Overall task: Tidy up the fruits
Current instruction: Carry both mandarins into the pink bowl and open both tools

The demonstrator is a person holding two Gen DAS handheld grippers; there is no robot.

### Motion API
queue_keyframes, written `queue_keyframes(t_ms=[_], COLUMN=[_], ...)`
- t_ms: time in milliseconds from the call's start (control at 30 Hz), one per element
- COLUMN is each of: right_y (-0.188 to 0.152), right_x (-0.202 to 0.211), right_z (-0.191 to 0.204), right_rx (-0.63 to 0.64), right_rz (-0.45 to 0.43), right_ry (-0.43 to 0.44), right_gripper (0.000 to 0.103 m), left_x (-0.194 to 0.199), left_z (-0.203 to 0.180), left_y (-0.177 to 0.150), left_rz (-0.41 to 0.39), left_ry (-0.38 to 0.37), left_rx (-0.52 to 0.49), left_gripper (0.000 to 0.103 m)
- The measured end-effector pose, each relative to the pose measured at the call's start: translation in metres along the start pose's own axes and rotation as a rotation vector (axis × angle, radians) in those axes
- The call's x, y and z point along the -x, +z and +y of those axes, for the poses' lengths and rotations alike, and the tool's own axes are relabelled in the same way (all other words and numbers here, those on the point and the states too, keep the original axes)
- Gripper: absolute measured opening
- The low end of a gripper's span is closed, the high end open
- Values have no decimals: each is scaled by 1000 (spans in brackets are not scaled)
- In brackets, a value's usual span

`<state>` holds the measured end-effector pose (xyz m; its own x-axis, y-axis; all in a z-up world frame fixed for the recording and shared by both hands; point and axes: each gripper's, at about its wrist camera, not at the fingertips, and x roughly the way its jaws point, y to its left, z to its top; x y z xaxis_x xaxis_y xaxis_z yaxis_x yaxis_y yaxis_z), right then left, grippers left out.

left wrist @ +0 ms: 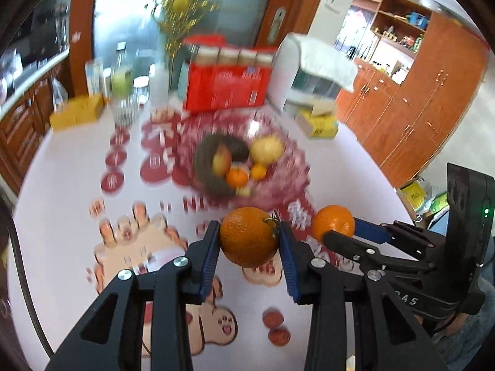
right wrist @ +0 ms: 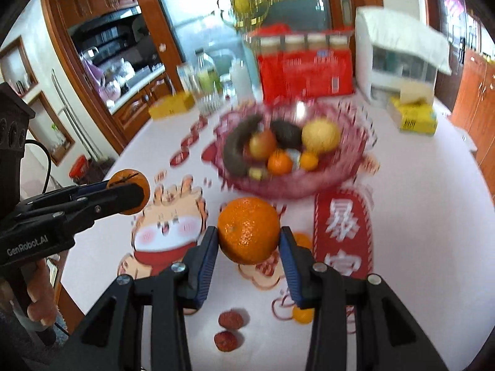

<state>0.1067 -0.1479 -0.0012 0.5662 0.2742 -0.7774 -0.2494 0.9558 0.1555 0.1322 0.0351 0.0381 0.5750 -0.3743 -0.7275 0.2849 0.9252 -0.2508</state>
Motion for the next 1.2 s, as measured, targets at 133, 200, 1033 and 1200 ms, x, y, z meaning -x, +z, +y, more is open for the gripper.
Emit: queue_keyframes(t_ms=[133,200,1033,1200], right_y=[31,49,120,103], right_x=[25,37,-51,-93], right_z=[-6,-9,-71,-84], right_rx=[14,26,-64,-106], right_rz=[-64,-95,-32,49], right_ry=[-17,-34,-142,-148], right_gripper=[40,40,40,40], left_x=[16,20,-135,-179], left_z=[-12,-16,-19,-9], left_y=[36,53,123,112], left_rz=[-58,-73,107,179], left_ry=[16,19,56,68], left_rx=[-49,-60,-93,-88], left_gripper=[36,36,36,36])
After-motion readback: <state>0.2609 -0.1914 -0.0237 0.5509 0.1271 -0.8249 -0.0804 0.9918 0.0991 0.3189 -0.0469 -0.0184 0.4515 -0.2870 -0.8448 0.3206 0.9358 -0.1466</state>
